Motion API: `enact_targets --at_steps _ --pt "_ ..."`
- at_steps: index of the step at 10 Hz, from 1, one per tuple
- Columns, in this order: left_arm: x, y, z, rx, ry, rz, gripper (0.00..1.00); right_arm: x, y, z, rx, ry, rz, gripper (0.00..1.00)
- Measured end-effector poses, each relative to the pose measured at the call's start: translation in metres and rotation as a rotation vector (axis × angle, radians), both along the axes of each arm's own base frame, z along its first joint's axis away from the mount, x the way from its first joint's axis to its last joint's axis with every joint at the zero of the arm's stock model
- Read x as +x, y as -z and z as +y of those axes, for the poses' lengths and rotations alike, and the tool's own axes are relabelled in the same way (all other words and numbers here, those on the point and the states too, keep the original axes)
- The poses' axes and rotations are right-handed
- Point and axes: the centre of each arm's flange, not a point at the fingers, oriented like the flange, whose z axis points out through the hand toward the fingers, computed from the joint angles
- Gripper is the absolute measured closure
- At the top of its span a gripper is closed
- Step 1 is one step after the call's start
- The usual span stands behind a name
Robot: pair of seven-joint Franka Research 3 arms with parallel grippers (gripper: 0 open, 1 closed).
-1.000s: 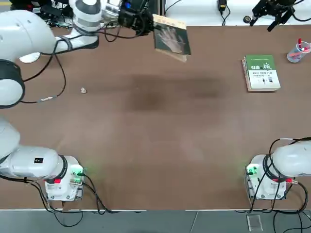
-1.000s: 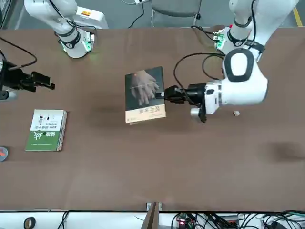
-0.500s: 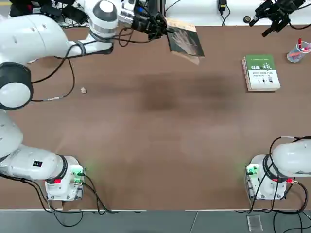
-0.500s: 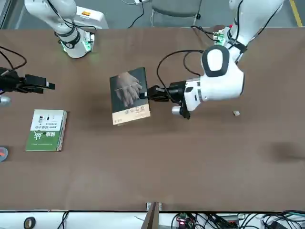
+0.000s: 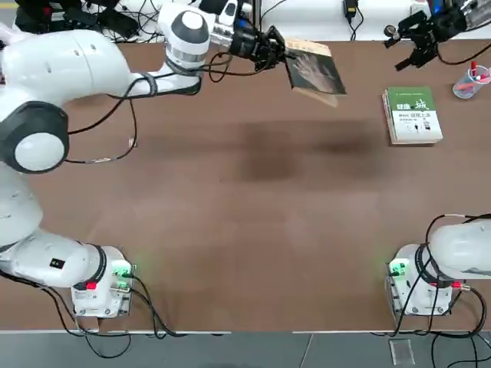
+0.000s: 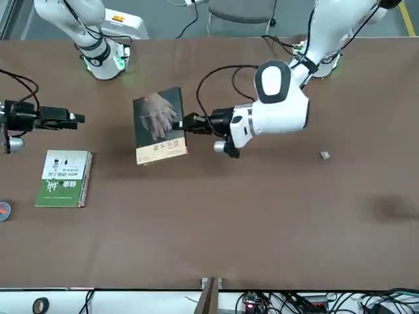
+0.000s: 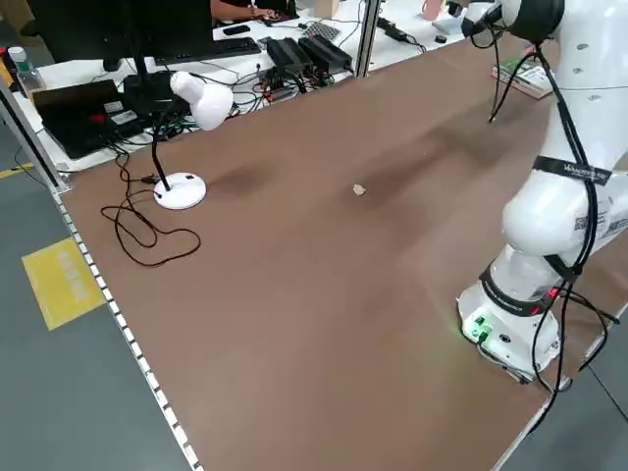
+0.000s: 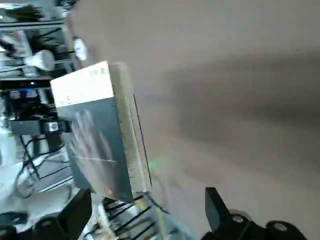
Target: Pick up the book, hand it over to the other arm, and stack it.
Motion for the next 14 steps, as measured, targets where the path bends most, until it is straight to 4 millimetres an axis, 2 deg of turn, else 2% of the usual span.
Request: enact_targets --at_steps 4,8,10,14 --pt "0.013 -0.004 -0.013 -0.040 0.004 -0.025 0.84 -0.008 0.053 -0.021 0.187 0.022 0.021 0.00" --pt "0.013 -0.003 -0.033 -0.072 0.043 -0.096 0.84 -0.017 0.100 -0.044 0.364 0.051 0.031 0.00" --pt "0.012 0.003 -0.041 -0.082 0.059 -0.122 0.84 -0.018 0.115 -0.043 0.428 0.072 0.042 0.00" --pt "0.000 0.014 -0.068 -0.081 0.064 -0.139 0.84 -0.025 0.129 -0.033 0.501 0.100 0.051 0.00"
